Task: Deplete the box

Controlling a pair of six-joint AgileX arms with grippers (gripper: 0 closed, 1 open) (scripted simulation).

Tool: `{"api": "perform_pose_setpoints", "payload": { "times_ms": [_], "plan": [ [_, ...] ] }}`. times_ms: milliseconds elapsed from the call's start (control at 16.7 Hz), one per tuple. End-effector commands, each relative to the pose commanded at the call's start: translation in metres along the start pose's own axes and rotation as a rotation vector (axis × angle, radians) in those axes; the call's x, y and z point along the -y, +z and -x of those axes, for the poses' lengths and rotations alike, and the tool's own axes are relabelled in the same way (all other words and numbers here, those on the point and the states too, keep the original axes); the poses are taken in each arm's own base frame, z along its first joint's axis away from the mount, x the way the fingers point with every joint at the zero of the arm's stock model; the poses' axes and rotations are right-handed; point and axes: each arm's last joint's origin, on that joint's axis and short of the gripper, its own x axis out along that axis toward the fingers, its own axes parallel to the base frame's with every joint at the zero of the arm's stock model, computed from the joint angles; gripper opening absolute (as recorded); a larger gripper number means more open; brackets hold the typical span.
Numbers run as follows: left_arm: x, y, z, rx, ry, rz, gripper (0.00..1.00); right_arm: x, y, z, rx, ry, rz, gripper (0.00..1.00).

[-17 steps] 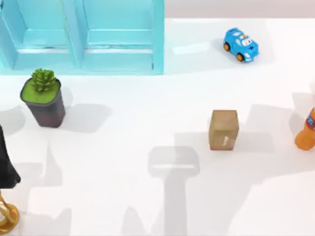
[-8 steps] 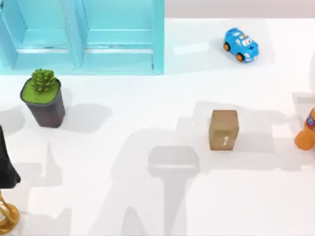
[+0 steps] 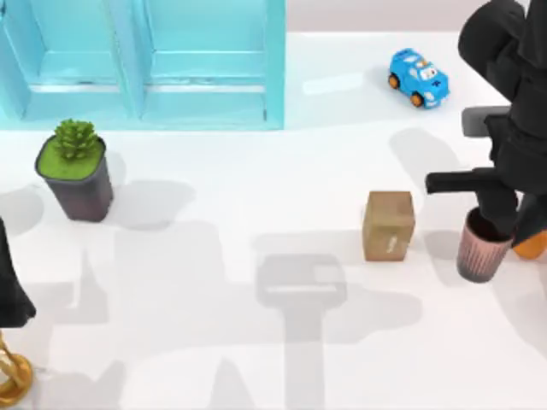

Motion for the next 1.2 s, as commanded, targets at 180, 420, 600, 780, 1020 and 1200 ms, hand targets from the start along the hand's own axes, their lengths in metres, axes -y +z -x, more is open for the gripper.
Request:
{"api": "perform_pose_setpoints", "payload": {
  "times_ms": [180,420,600,780,1020,1200],
  "plan": [
    [0.000,0.000,0.000,0.000,0.000,0.000,1.00,-0.051,-0.033,-0.011,0.051,-0.001,0.001,0.00],
    [0.000,0.000,0.000,0.000,0.000,0.000,1.00,-0.087,-0.066,-0.021,0.096,0.018,0.003,0.00],
    [0.000,0.000,0.000,0.000,0.000,0.000,1.00,-0.091,-0.070,-0.023,0.101,0.021,0.003,0.00],
    [0.000,0.000,0.000,0.000,0.000,0.000,1.00,-0.091,-0.069,-0.024,0.095,0.019,-0.001,0.00],
    [0.000,0.000,0.000,0.000,0.000,0.000,1.00,-0.094,-0.067,-0.043,0.098,0.021,0.001,0.00],
    [0.000,0.000,0.000,0.000,0.000,0.000,1.00,-0.097,-0.066,-0.064,0.103,0.024,0.003,0.00]
  ]
}}
